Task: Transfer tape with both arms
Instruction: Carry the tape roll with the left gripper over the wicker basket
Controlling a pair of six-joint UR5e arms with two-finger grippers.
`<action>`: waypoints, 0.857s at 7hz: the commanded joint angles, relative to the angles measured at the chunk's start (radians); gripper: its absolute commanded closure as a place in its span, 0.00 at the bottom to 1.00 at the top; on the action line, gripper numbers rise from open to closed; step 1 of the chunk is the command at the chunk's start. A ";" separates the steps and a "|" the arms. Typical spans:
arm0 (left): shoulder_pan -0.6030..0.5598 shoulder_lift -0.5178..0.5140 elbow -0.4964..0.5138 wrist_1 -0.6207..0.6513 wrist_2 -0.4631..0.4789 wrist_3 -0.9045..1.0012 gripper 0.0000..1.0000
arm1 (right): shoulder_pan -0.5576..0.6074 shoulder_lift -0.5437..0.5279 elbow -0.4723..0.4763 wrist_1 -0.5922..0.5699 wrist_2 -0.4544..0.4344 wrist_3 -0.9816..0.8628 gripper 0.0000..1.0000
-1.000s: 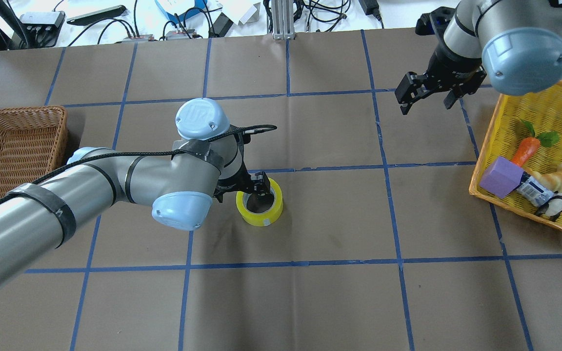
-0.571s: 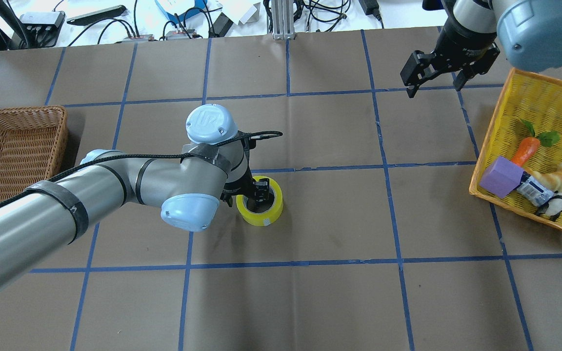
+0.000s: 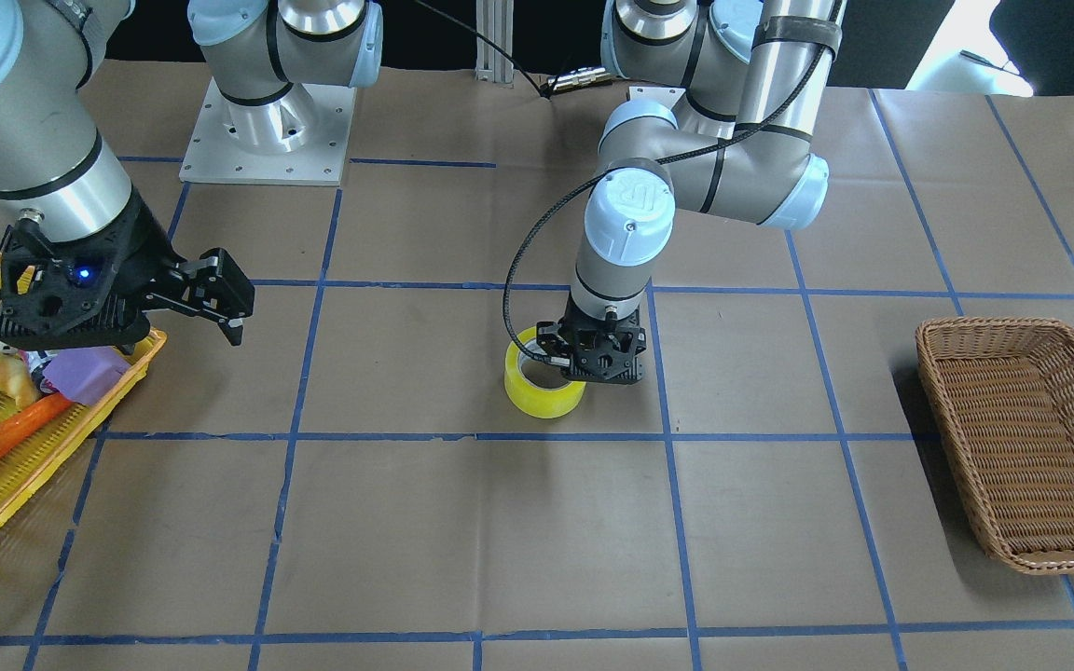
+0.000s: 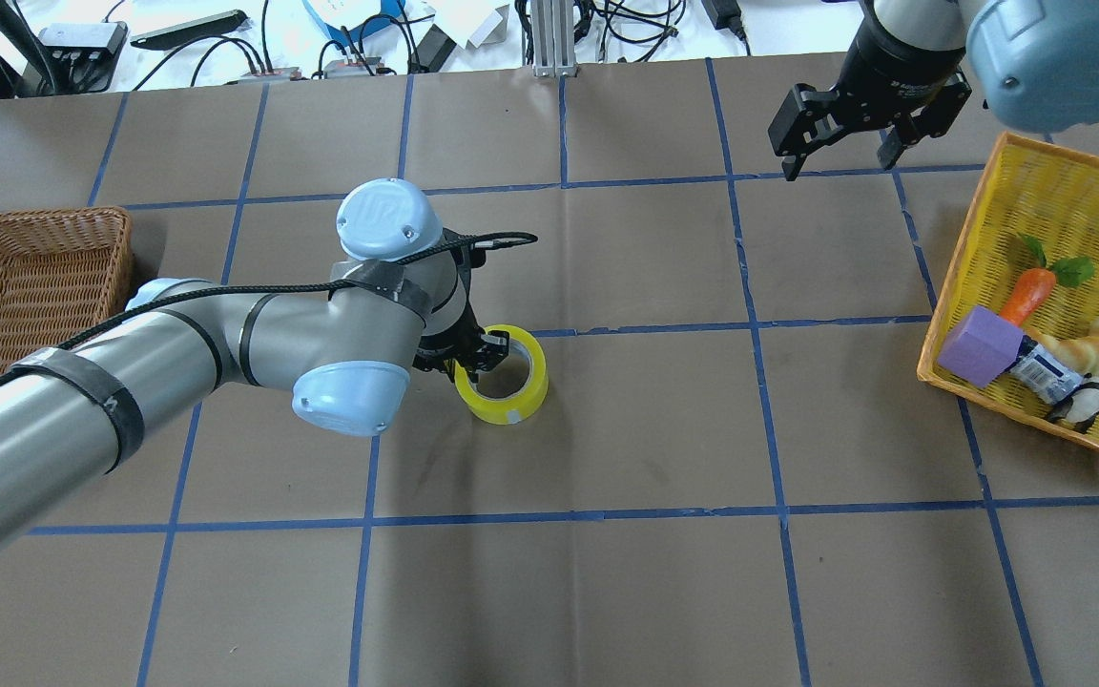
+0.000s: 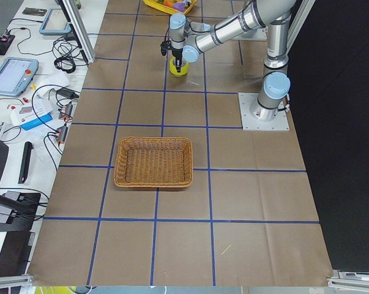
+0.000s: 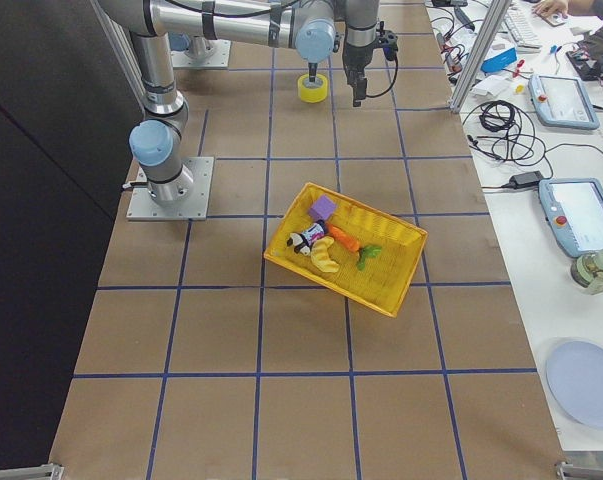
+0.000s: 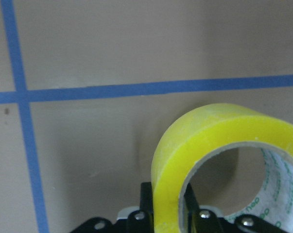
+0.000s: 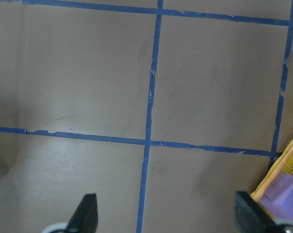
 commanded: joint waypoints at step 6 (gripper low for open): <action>0.812 0.085 0.290 -0.366 0.111 0.945 1.00 | 0.032 -0.005 -0.002 0.103 -0.003 0.154 0.00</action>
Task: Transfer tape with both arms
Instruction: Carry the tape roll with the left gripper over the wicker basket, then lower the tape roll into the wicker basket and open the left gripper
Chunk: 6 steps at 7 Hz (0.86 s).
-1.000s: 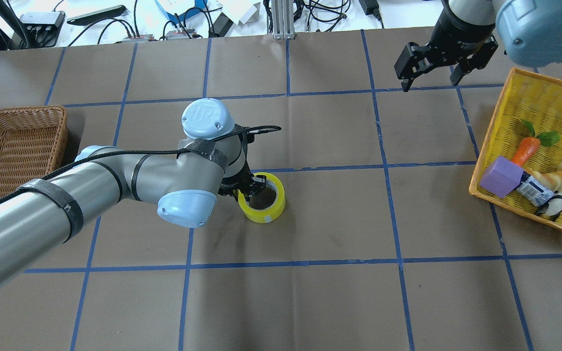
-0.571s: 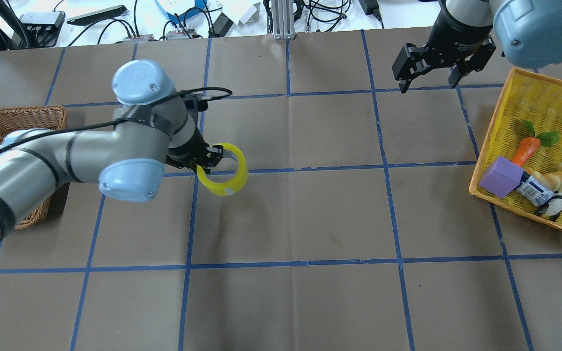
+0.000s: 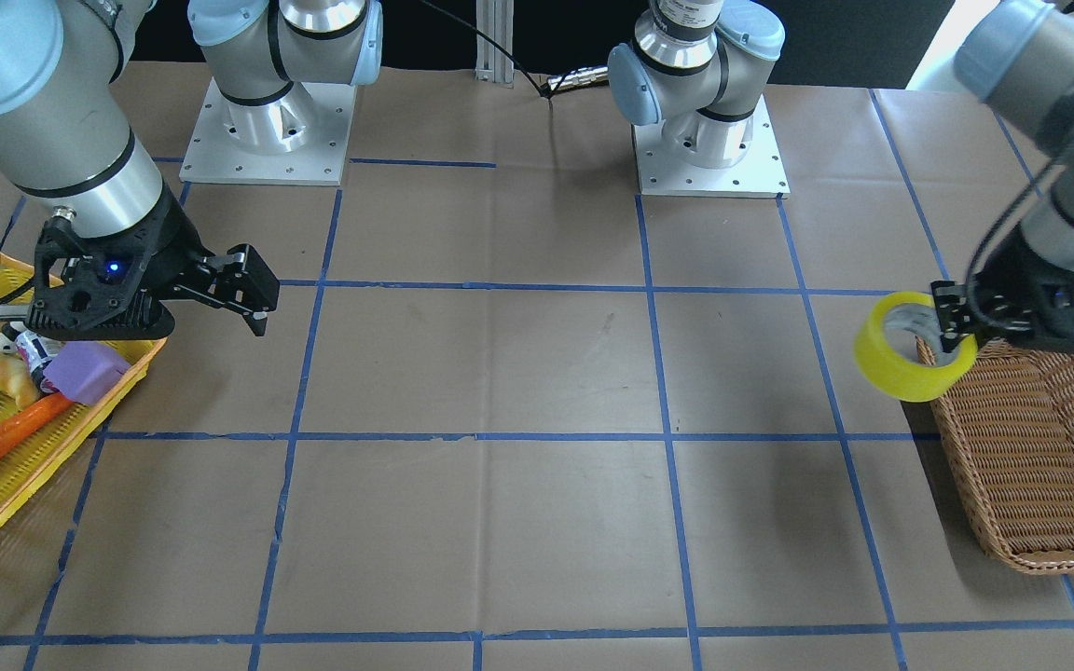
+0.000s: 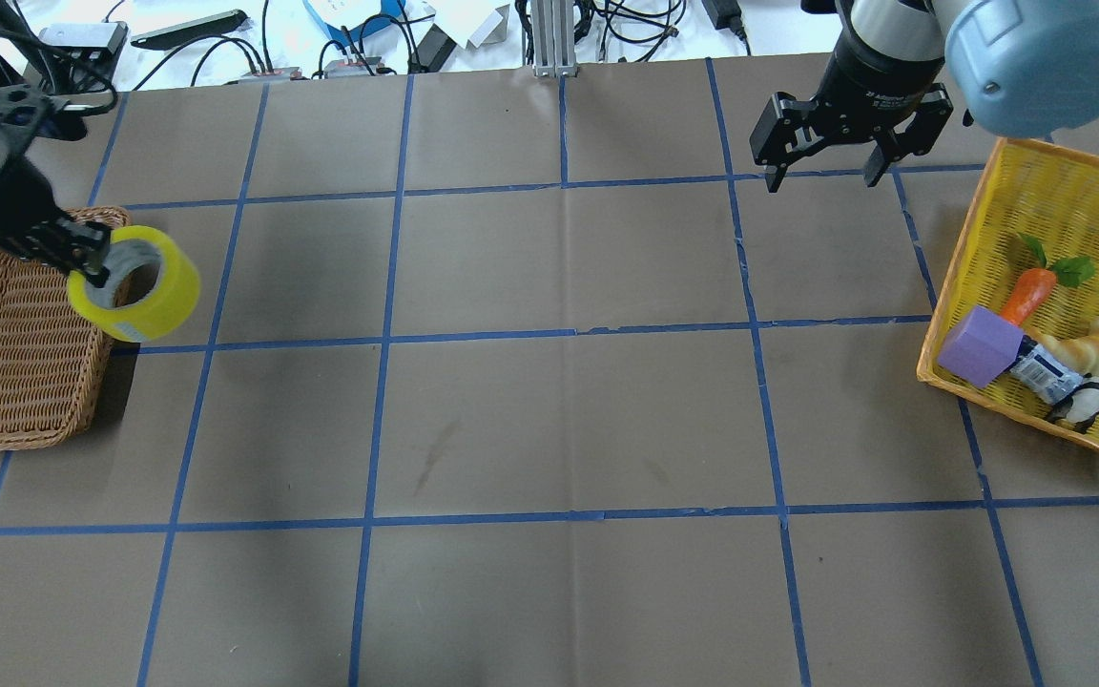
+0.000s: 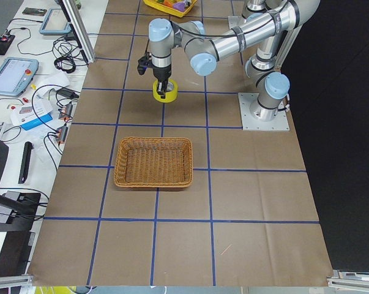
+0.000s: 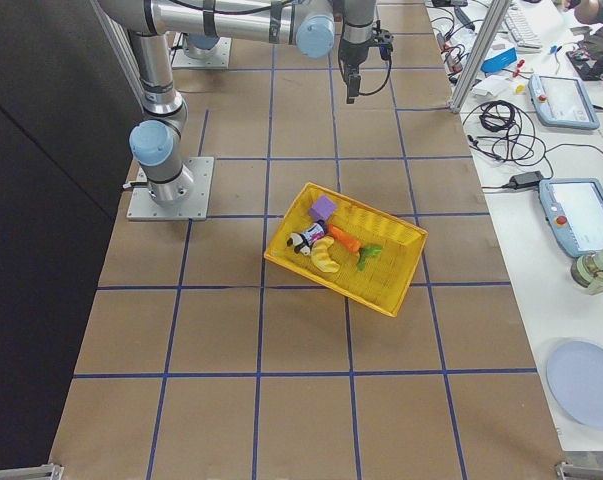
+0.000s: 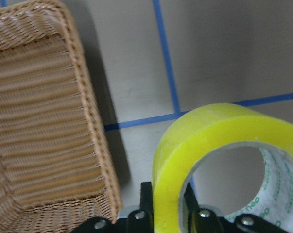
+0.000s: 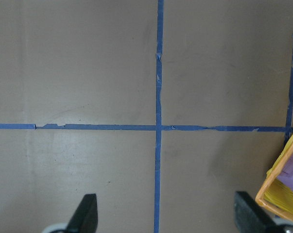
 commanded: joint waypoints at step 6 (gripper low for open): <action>0.258 -0.283 0.066 0.268 -0.006 0.238 0.00 | -0.001 -0.061 0.026 0.076 0.000 0.078 0.00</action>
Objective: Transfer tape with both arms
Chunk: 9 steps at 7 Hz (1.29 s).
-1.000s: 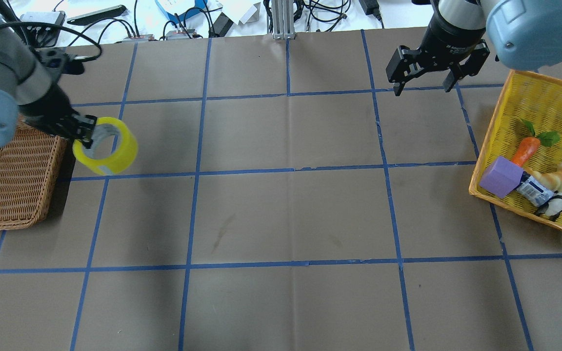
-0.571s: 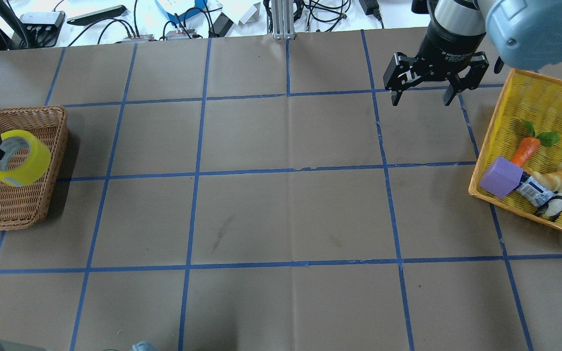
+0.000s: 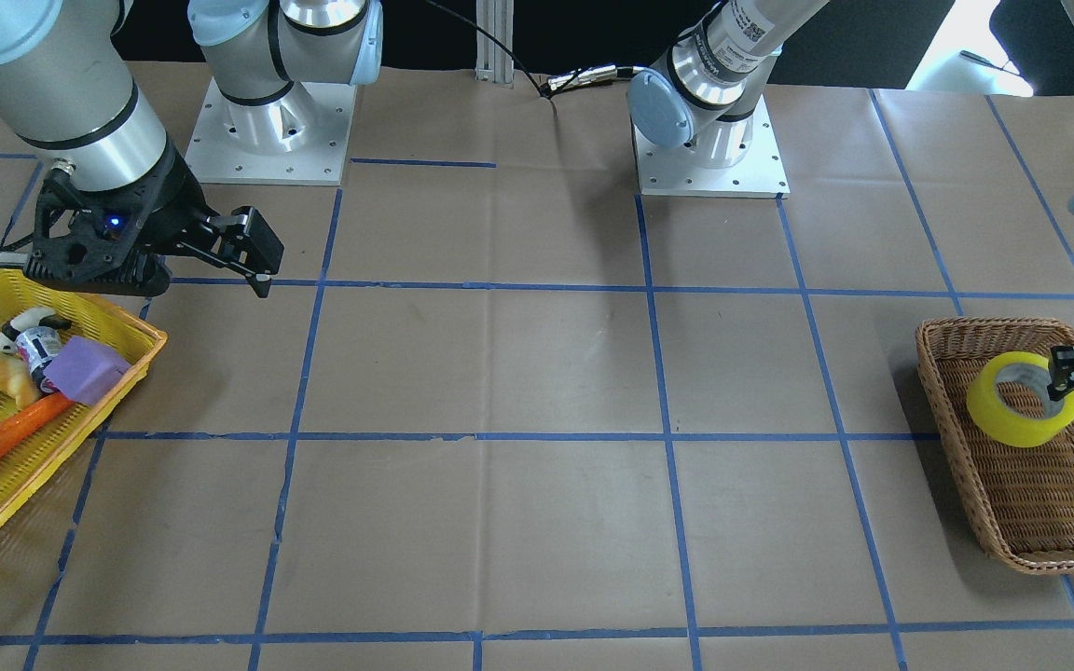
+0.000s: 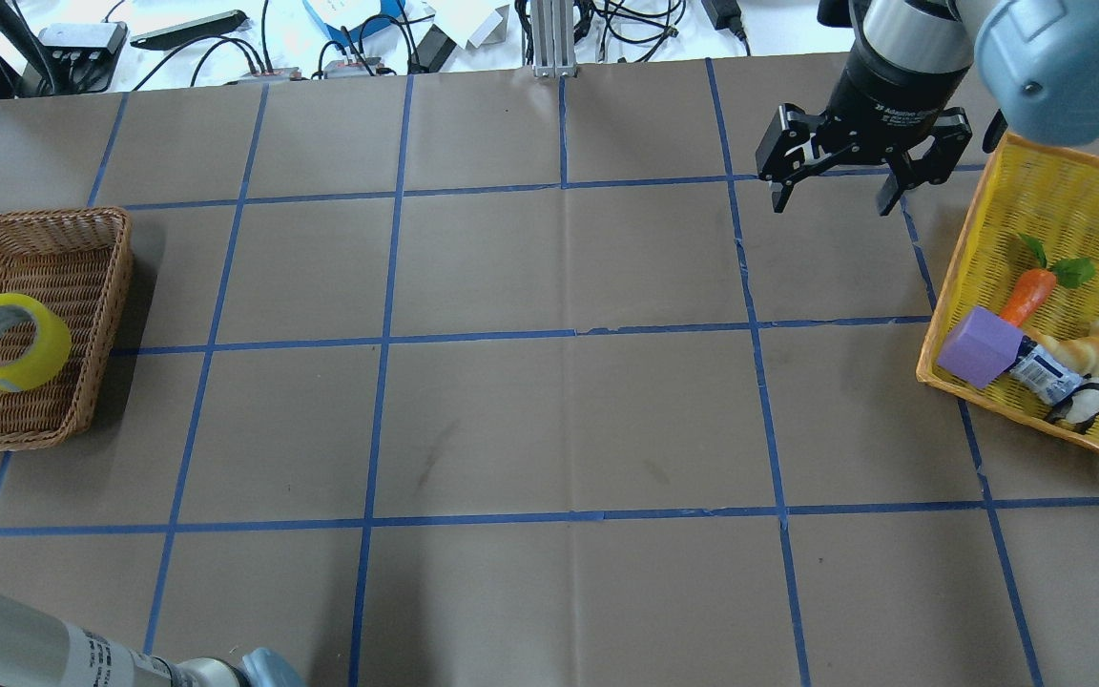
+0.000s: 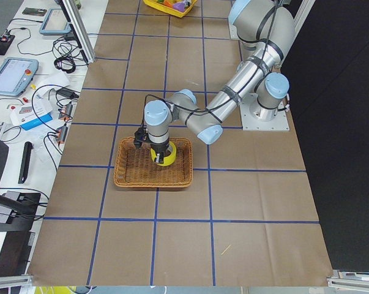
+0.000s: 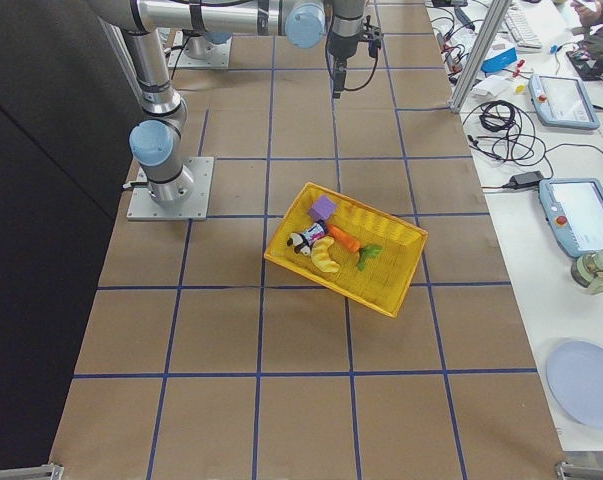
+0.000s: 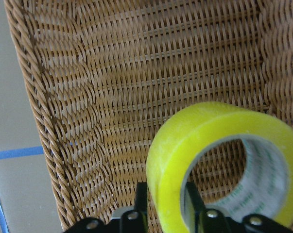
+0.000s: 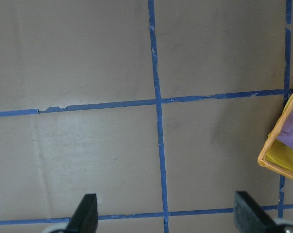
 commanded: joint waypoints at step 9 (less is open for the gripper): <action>-0.782 0.351 0.077 -0.511 -0.136 -1.063 0.00 | -0.004 -0.002 0.015 0.000 0.002 -0.009 0.00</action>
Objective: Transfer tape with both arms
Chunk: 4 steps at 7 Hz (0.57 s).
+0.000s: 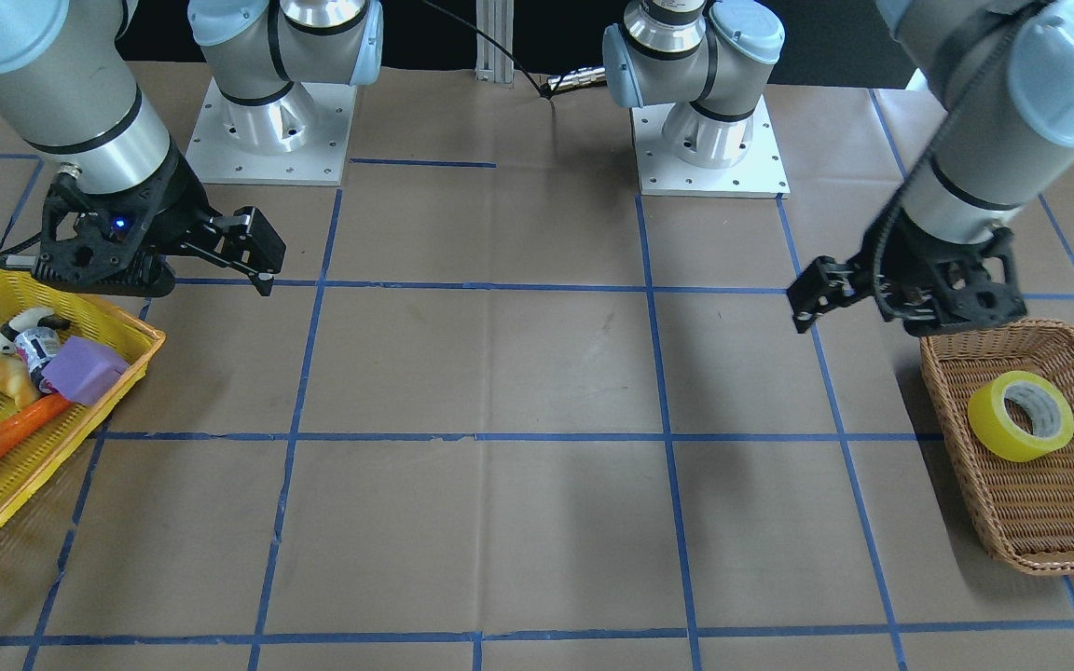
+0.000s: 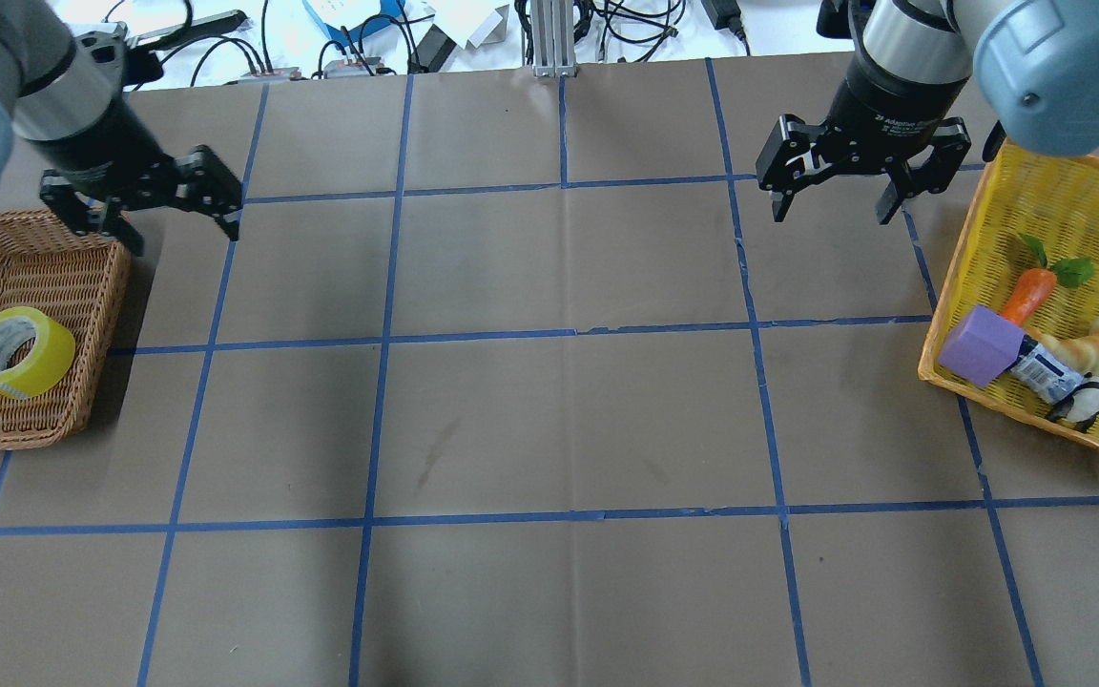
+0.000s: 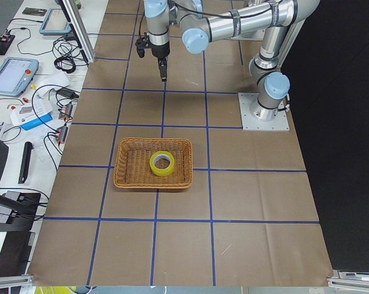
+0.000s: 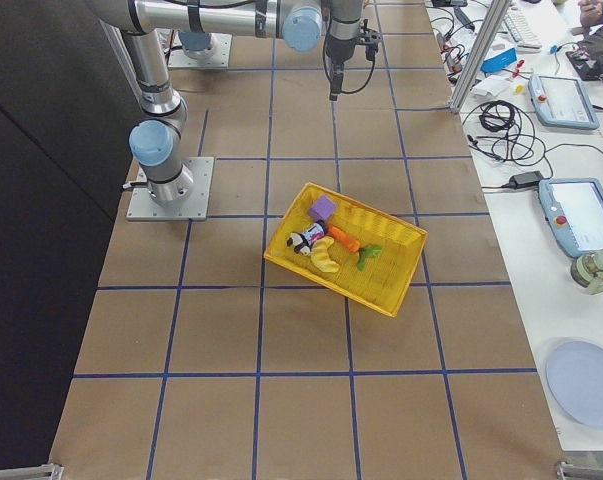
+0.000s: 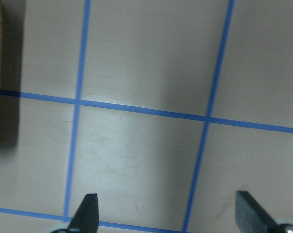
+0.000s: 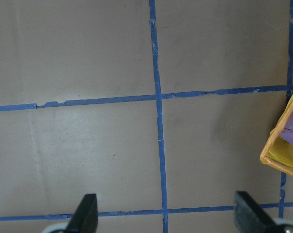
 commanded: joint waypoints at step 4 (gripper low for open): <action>-0.208 0.015 0.045 -0.033 -0.043 -0.128 0.00 | -0.001 0.000 0.000 0.001 0.004 -0.002 0.00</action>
